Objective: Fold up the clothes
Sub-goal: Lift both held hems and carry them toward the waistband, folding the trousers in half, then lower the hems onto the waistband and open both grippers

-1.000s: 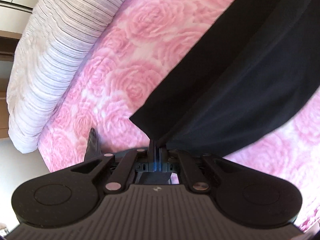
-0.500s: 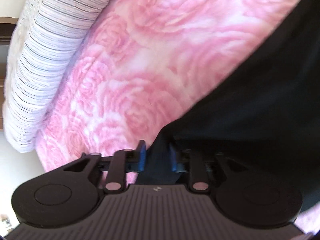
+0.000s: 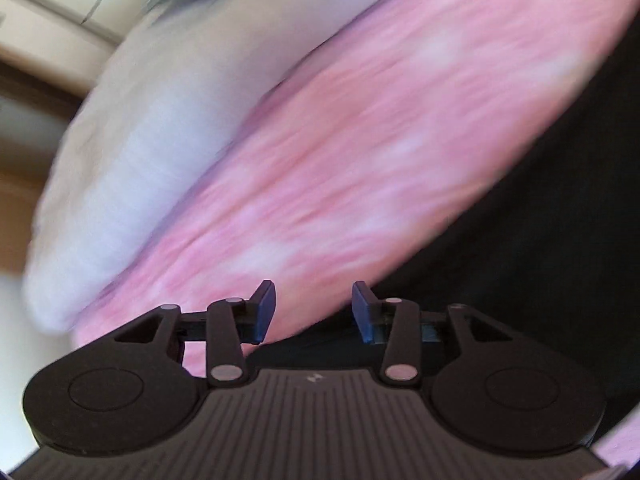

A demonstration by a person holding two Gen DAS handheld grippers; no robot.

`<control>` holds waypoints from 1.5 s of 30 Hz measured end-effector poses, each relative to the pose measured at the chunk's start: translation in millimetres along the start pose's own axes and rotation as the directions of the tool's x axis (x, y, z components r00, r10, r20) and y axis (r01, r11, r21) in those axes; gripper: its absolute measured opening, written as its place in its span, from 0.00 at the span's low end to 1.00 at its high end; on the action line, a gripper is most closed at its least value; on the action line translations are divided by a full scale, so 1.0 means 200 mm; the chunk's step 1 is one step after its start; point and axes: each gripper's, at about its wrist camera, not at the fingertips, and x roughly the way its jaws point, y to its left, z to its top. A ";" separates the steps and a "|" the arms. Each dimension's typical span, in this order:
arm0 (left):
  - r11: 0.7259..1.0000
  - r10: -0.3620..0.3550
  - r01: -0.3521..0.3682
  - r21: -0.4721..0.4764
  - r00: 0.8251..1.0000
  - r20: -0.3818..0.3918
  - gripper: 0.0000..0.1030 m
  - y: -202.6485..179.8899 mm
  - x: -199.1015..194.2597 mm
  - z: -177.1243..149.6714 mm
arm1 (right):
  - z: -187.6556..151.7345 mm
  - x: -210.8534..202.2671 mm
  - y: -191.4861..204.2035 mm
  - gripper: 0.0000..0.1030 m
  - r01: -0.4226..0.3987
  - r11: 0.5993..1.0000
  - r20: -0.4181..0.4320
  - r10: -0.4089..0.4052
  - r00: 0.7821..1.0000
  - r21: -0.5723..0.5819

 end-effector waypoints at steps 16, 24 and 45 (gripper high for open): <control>0.746 -0.568 0.395 0.536 0.797 0.204 0.40 -1.57 -0.54 0.55 | -0.56 0.10 -0.34 0.55 -0.320 0.628 0.254 0.196 0.947 0.709; 0.744 -0.590 0.465 0.479 0.794 0.146 0.40 -1.54 -0.53 0.63 | -0.71 0.06 -0.41 0.26 -0.375 0.664 0.248 0.281 0.927 0.647; 0.779 -0.586 0.459 0.428 0.776 0.233 0.05 -1.44 -0.20 1.17 | 0.04 0.18 -0.22 0.56 -0.125 0.956 0.250 0.194 0.949 -0.266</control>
